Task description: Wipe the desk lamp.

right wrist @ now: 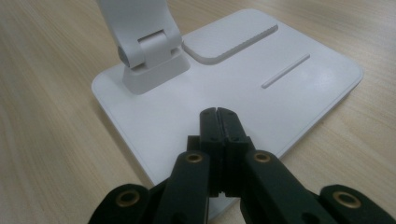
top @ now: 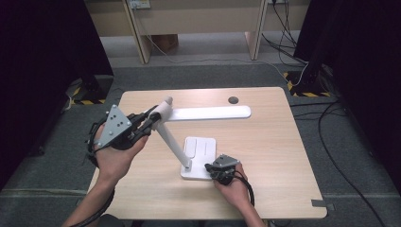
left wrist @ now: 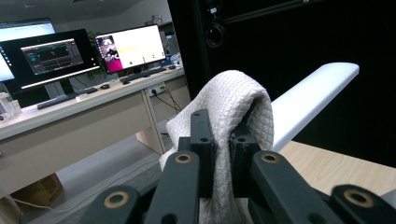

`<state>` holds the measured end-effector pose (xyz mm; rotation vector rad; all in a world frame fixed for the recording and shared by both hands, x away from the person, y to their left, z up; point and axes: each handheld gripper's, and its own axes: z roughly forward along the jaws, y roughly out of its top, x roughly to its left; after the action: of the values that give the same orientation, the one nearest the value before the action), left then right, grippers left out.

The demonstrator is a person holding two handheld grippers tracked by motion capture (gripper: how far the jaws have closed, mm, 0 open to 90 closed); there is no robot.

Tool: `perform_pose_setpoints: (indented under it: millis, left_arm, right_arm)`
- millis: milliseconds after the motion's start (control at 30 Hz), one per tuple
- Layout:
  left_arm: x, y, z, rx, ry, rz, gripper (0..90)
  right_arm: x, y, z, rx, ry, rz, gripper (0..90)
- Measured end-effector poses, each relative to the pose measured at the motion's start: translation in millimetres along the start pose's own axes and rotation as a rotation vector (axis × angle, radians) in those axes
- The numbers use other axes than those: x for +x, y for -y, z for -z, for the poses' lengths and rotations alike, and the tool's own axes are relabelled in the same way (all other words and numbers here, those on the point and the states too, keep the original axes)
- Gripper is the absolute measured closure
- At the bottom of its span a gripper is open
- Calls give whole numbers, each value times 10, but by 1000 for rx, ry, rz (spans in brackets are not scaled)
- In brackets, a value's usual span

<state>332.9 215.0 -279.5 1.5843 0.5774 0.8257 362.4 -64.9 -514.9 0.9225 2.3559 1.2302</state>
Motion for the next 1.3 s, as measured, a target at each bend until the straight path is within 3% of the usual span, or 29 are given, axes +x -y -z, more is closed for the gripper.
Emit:
perform_pose_setpoints:
  millis: [1300]
  left_arm:
    - [-189, -15, -188, -21, 6, 5, 838]
  right_arm:
    - [6, 0, -1, -2, 5, 8, 900]
